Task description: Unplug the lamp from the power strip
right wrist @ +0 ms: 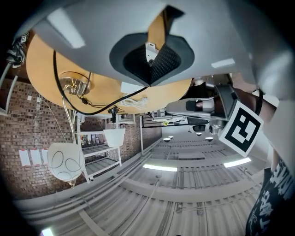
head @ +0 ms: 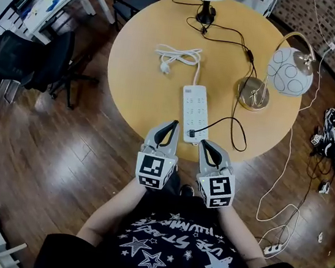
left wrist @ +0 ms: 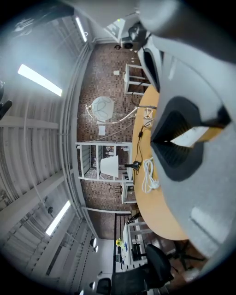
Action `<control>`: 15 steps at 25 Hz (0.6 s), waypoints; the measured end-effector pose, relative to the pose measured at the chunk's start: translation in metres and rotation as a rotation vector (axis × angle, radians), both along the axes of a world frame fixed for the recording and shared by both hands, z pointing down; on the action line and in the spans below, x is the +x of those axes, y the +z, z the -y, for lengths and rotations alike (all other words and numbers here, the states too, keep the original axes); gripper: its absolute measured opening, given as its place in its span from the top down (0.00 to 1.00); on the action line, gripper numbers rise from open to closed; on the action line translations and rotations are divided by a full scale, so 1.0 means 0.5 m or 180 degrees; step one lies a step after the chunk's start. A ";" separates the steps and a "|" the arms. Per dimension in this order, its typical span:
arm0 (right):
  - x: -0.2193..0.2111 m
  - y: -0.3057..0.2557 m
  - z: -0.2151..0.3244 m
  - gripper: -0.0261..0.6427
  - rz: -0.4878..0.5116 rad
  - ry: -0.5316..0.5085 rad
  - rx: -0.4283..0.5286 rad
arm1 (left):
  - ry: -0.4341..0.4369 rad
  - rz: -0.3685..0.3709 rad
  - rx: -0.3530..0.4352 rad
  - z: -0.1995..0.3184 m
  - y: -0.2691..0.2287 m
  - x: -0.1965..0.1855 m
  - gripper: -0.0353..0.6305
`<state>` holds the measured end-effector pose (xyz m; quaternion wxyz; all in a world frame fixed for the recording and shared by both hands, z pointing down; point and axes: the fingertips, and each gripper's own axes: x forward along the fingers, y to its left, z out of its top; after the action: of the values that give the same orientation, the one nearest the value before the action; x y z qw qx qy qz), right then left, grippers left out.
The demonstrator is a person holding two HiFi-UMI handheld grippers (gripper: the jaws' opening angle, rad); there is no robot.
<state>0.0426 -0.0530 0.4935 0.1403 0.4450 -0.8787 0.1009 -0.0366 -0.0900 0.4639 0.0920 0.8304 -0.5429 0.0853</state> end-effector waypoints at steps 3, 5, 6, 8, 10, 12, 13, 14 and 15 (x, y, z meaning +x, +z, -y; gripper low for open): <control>-0.008 0.017 0.016 0.95 -0.0064 -0.0014 -0.0063 | 0.0146 0.0089 0.0005 0.037 0.026 0.007 0.94; -0.016 0.023 0.024 0.95 -0.0075 -0.0042 -0.0083 | 0.0248 0.0127 -0.0013 0.056 0.043 0.010 0.94; -0.021 0.026 0.026 0.95 -0.0083 -0.0055 -0.0093 | 0.0296 0.0127 -0.0043 0.063 0.052 0.013 0.94; -0.027 0.035 0.030 0.95 -0.0110 -0.0064 -0.0119 | 0.0381 0.0125 -0.0136 0.076 0.077 0.017 0.94; -0.031 0.044 0.036 0.95 -0.0137 -0.0053 -0.0147 | 0.0449 0.0127 -0.0241 0.088 0.102 0.019 0.94; -0.038 0.050 0.043 0.95 -0.0162 -0.0057 -0.0176 | 0.0515 0.0125 -0.0318 0.101 0.119 0.019 0.94; -0.041 0.053 0.044 0.95 -0.0173 -0.0071 -0.0191 | 0.0552 0.0131 -0.0346 0.108 0.126 0.020 0.94; -0.044 0.058 0.043 0.95 -0.0183 -0.0088 -0.0206 | 0.0592 0.0145 -0.0373 0.113 0.132 0.022 0.94; -0.047 0.063 0.042 0.95 -0.0192 -0.0104 -0.0221 | 0.0639 0.0167 -0.0400 0.117 0.138 0.025 0.94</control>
<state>0.0193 -0.0739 0.5248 0.1837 0.4283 -0.8772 0.1155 -0.0243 -0.1484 0.5331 0.1207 0.8706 -0.4528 0.1497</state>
